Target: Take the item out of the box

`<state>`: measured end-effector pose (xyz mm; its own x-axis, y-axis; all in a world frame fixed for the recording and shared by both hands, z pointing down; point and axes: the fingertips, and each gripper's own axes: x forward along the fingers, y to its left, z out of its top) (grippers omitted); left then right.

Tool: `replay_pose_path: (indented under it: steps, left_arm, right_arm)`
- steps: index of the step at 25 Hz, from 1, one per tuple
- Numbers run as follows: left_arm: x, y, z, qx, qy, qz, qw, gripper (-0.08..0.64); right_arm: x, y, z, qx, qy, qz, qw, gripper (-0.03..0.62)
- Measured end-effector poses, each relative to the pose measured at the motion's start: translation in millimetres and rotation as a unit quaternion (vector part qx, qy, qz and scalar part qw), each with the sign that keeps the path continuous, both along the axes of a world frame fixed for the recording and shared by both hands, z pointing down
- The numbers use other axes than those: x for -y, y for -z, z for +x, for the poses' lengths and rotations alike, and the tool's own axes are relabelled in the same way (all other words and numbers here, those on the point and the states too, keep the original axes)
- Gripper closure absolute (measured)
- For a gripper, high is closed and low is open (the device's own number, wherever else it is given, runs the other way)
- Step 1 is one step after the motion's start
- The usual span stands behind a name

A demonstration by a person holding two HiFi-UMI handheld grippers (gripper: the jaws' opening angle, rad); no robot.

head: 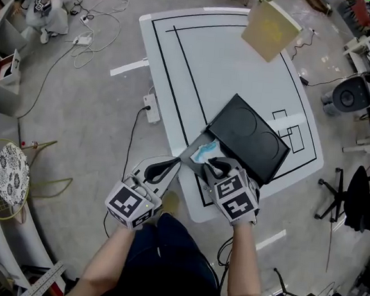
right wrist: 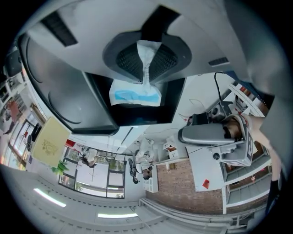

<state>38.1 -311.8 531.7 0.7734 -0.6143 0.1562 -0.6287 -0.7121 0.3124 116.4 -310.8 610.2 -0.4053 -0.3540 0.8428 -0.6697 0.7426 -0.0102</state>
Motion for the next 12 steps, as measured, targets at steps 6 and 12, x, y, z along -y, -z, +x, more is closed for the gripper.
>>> replay_pose_path:
  steps: [6,12]
  left_arm:
    - [-1,1,1,-0.001,0.000,0.004,1.0000,0.548]
    - [-2,7,-1,0.005,0.005,0.008,0.9999,0.548]
  right_arm:
    - [-3,4,1,0.015,0.011,0.006,1.000,0.572]
    - [-4,19,-2,0.033,0.024,0.019,0.999,0.577]
